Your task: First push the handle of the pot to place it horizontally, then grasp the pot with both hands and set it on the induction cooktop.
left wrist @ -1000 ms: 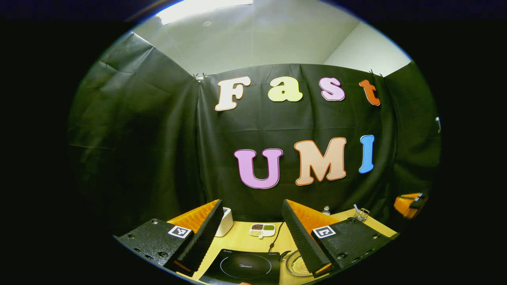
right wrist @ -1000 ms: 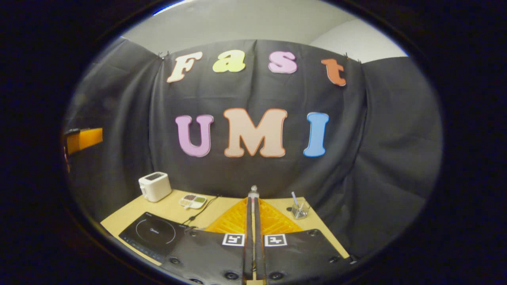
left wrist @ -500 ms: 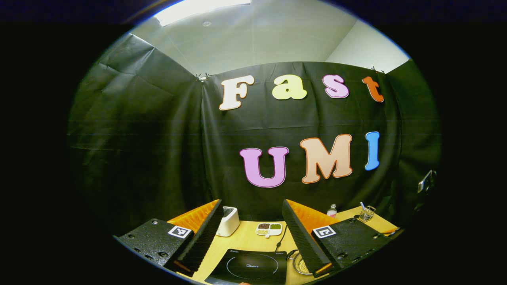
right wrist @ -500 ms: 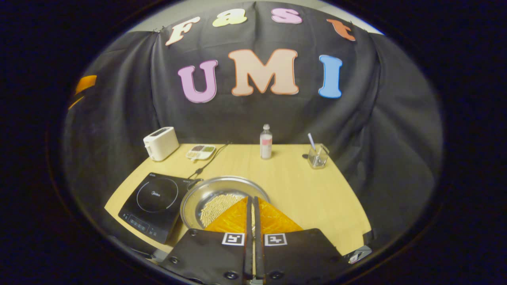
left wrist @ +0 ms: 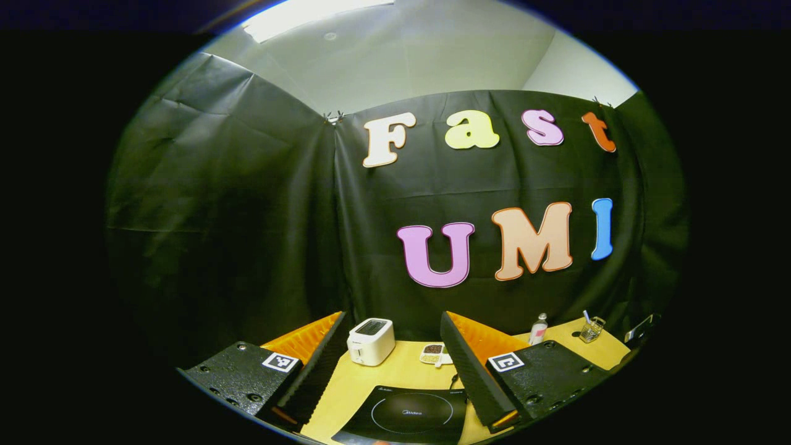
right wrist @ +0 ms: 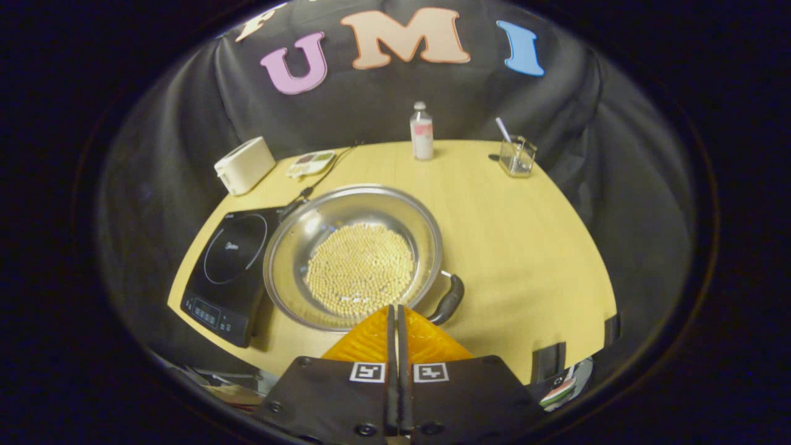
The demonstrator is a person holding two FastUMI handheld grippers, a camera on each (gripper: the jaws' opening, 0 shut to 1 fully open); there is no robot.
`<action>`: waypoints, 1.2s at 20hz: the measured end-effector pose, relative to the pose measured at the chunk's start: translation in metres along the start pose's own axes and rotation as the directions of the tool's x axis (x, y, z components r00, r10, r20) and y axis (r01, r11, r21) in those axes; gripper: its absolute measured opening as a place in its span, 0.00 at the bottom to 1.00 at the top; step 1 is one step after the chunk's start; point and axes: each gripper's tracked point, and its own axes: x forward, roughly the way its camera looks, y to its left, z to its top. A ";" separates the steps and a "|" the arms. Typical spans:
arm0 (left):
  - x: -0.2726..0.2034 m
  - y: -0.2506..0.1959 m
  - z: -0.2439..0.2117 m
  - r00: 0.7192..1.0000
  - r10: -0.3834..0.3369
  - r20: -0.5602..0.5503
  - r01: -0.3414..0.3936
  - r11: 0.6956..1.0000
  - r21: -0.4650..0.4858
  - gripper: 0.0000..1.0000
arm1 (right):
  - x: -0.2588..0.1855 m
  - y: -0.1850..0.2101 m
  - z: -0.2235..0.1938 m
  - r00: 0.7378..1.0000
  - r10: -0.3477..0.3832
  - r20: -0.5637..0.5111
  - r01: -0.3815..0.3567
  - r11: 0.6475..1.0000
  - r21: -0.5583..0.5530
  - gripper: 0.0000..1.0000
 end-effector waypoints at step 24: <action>0.003 0.031 -0.034 0.986 0.145 -0.079 -0.146 0.989 0.000 0.94 | 0.066 -0.050 0.005 0.989 -0.070 -0.131 0.075 0.997 0.030 0.03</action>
